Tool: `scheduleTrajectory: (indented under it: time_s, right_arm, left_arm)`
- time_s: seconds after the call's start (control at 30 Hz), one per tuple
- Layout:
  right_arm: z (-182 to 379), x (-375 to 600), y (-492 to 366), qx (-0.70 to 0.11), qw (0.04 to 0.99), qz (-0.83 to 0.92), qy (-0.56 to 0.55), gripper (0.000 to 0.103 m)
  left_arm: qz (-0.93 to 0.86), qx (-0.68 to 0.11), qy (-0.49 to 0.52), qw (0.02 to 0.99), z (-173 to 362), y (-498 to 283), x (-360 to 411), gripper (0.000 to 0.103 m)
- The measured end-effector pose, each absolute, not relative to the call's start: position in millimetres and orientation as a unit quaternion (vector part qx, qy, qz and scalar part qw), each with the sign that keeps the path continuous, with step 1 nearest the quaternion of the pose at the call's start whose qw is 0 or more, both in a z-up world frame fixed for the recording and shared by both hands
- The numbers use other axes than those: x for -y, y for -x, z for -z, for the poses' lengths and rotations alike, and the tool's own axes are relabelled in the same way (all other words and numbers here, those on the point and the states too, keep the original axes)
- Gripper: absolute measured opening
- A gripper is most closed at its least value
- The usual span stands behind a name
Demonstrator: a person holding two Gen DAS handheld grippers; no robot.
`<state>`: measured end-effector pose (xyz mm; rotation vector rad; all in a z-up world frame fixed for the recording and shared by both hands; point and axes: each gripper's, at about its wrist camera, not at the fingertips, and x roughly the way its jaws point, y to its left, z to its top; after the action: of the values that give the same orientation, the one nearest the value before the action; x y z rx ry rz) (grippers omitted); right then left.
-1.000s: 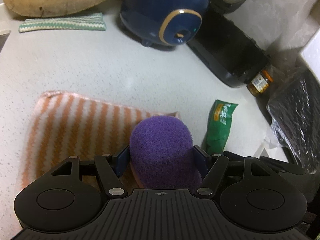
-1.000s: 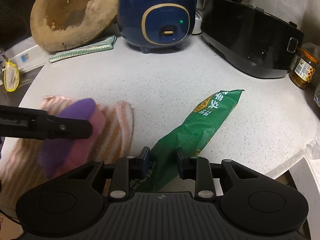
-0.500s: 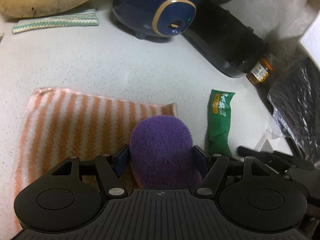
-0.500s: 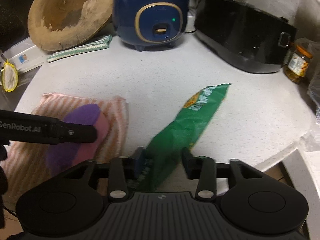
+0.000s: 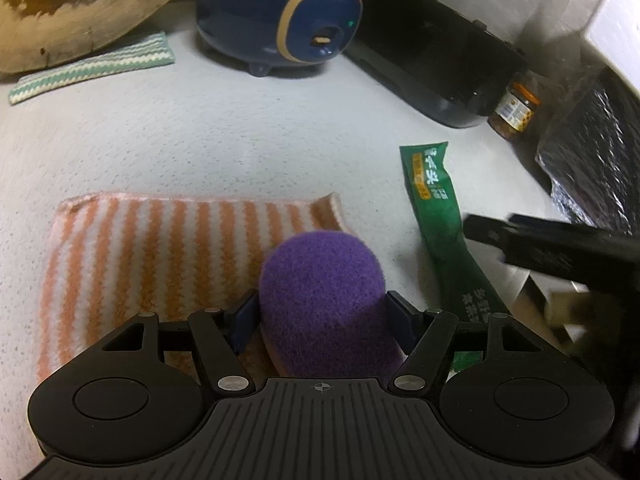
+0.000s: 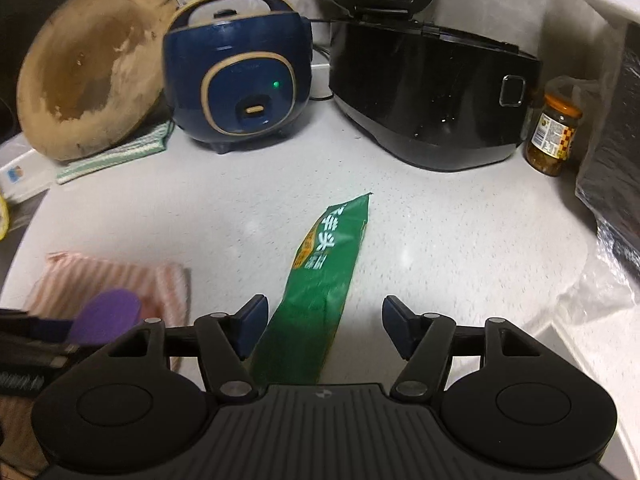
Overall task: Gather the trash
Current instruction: 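Close the right tool on the green snack wrapper while the left tool holds the sponge, then carry the purple sponge and green wrapper down over the green bin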
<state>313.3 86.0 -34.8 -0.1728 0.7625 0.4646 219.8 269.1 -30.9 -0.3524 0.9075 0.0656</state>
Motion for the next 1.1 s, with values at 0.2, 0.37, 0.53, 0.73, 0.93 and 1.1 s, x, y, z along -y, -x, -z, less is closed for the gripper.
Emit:
scheduleTrajectory:
  time_s: [0.2,0.37,0.53,0.73,0.93,1.1]
  right_arm:
    - [57,-95,-355,-0.428,0.88,-0.2,0.049,0.064]
    - [64,-102,-357,-0.438,0.875,-0.203,0.036,0.063]
    - [64,-120,-345,-0.42,0.877,-0.212,0.093,0.05]
    - [58,-121,-341,-0.421,0.876,-0.22,0.084,0.032]
    - [41,-104,-332,-0.42,0.881,-0.215,0.022,0.026]
    - [20,-75,-311,-0.401,0.898,-0.181,-0.026,0.025]
  left_arm:
    - [-0.02,-0.434,0.164,0.885,30,-219,-269,0.073]
    - [-0.016,-0.434,0.166,0.886,32,-220,-273,0.073]
    - [-0.006,-0.434,0.171,0.885,33,-223,-276,0.073]
    - [0.014,-0.438,0.166,0.884,35,-231,-281,0.073]
    - [0.048,-0.442,0.156,0.882,37,-243,-283,0.073]
    - [0.082,-0.44,0.166,0.879,39,-257,-277,0.073]
